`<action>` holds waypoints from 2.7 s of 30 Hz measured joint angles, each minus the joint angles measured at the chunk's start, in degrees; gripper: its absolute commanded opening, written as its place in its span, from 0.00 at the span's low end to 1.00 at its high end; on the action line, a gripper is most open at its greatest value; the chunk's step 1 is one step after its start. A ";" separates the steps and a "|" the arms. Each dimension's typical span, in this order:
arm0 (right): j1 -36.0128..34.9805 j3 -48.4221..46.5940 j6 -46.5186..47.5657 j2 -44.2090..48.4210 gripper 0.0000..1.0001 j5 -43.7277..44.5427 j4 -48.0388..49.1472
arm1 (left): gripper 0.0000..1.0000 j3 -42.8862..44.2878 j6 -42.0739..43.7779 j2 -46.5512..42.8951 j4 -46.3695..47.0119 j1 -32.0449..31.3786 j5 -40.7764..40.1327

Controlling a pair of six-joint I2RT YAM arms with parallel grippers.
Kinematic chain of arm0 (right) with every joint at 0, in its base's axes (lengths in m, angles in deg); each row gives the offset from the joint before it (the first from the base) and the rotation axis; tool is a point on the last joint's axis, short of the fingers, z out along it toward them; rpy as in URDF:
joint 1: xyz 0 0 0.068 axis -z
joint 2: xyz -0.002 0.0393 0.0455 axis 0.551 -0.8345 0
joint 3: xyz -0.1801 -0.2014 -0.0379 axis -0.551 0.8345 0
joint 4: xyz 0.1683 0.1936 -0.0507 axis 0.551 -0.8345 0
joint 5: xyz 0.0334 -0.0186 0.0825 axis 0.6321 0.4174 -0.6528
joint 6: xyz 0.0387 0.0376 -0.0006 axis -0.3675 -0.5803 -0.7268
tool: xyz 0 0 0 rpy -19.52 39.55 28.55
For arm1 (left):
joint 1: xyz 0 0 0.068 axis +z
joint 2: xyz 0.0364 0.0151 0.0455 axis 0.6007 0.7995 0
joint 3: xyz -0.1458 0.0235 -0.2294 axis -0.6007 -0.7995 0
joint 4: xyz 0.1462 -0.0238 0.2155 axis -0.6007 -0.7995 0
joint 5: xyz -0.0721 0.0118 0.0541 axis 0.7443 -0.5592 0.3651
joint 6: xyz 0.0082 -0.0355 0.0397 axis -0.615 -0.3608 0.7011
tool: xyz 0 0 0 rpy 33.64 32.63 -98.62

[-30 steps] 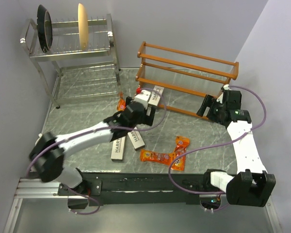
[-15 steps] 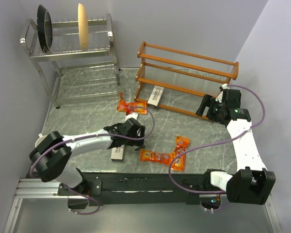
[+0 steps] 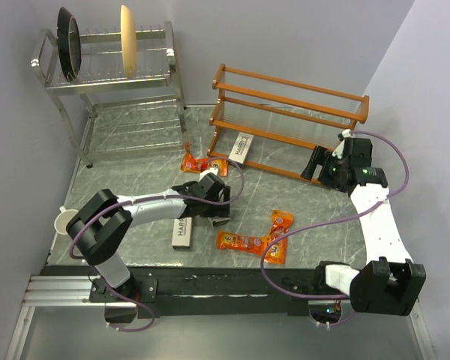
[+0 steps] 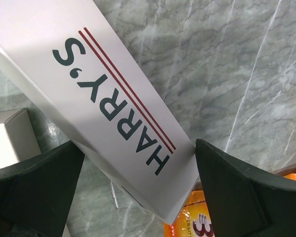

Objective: Place and organize the shaving razors onto the shelf

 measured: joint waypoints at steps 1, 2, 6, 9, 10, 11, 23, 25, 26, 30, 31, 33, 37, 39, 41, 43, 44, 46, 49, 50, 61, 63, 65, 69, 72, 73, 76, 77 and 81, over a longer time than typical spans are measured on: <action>0.00 0.00 0.00 -0.09 1.00 0.00 -0.02 | 1.00 -0.02 0.17 -0.07 -0.04 -0.02 0.00; 0.00 0.00 0.00 -0.22 1.00 0.00 0.00 | 0.99 -0.02 0.37 -0.22 -0.31 -0.09 0.00; 0.00 -0.02 0.00 -0.59 1.00 -0.02 -0.02 | 0.99 -1.33 1.16 -3.30 -2.19 0.13 -0.50; 0.00 -0.02 -0.02 -0.63 1.00 -0.11 0.00 | 0.99 -2.45 1.73 -7.45 -4.02 0.48 -0.63; 0.00 -0.02 -0.13 -0.63 1.00 -0.24 0.02 | 1.00 -2.49 1.86 -8.57 -4.09 0.63 -0.61; 0.00 -0.02 -0.22 -0.63 1.00 -0.46 0.02 | 1.00 -2.49 1.90 -9.03 -3.82 0.66 -0.52; 0.00 -0.09 -0.42 -0.79 1.00 -1.79 0.04 | 0.99 -1.79 1.22 -2.99 -2.54 1.64 2.62; 0.00 -0.09 -0.44 -0.81 1.00 -2.16 0.07 | 0.98 -1.05 1.22 -2.25 -2.14 1.84 2.73; 0.00 -0.09 -0.44 -0.83 1.00 -2.40 0.07 | 0.98 -0.70 1.22 -1.77 -1.77 1.95 2.86; 0.00 -0.09 -0.46 -1.01 1.00 -2.97 0.26 | 0.97 -0.22 1.40 -1.07 -0.83 1.99 3.48; 0.00 -0.09 -0.46 -1.05 1.00 -2.99 0.28 | 0.97 -0.22 1.46 -1.07 -0.72 1.92 3.65; 0.00 -0.09 -0.46 -1.14 1.00 -2.99 0.44 | 0.99 -0.22 1.55 -1.09 -0.66 1.88 3.85; 0.00 -0.09 -0.63 -1.27 1.00 -3.21 0.48 | 1.00 0.13 1.38 -1.36 -1.31 1.70 3.87; 0.00 -0.09 -0.66 -1.44 1.00 -3.50 0.50 | 0.99 0.61 1.40 -1.36 -1.60 1.70 3.98; 0.00 -0.09 -0.66 -1.70 1.00 -3.76 0.52 | 1.00 1.11 1.40 -1.36 -1.62 1.73 4.39; 0.00 -0.09 -0.66 -1.95 1.00 -3.85 0.55 | 0.99 1.90 1.38 -1.18 -1.70 1.73 5.05; 0.00 -0.09 -0.66 -2.01 1.00 -3.85 0.55 | 0.99 2.29 1.27 -1.03 -1.79 1.73 5.20; 0.00 -0.09 -0.66 -2.05 0.99 -3.96 0.59 | 1.00 3.23 0.68 -0.31 -2.03 1.92 5.42; 0.00 -0.09 -0.66 -2.10 0.99 -4.20 0.83 | 0.99 3.76 0.09 1.38 -2.12 2.80 5.92; 0.00 -0.09 -0.66 -2.14 0.99 -4.24 0.94 | 0.99 3.76 0.04 1.99 -2.12 3.17 6.05; -1.64 0.63 3.52 -2.12 0.93 -10.43 2.29 | 0.99 3.80 -0.94 3.21 -1.53 5.57 8.35; -5.81 2.60 5.77 -1.79 0.95 -12.70 4.28 | 0.99 2.75 -0.46 1.62 -1.66 6.80 8.31; -12.81 5.11 7.43 -1.79 0.96 -14.60 6.64 | 0.99 0.90 0.79 -1.44 -1.70 7.93 8.48; -24.72 7.08 8.66 -4.39 1.00 -16.22 9.64 | 0.99 -2.73 3.28 -10.36 -0.90 8.52 9.53; -30.23 6.58 8.57 -8.39 1.00 -14.62 12.04 | 1.00 -3.98 4.79 -17.22 -0.35 9.38 9.33; -31.36 6.14 8.57 -9.64 1.00 -13.84 12.26 | 1.00 -4.04 5.25 -18.88 -0.22 10.40 9.07; -37.53 3.48 8.74 -15.41 1.00 -9.57 13.07 | 1.00 -4.09 6.25 -22.51 0.72 15.98 7.82; -39.54 2.62 8.87 -16.96 1.00 -8.55 13.33 | 0.99 -4.09 6.36 -23.23 1.05 18.40 7.39; -48.02 -3.15 9.49 -25.05 1.00 -3.13 13.99 | 0.99 -4.15 6.36 -25.70 1.40 26.75 6.51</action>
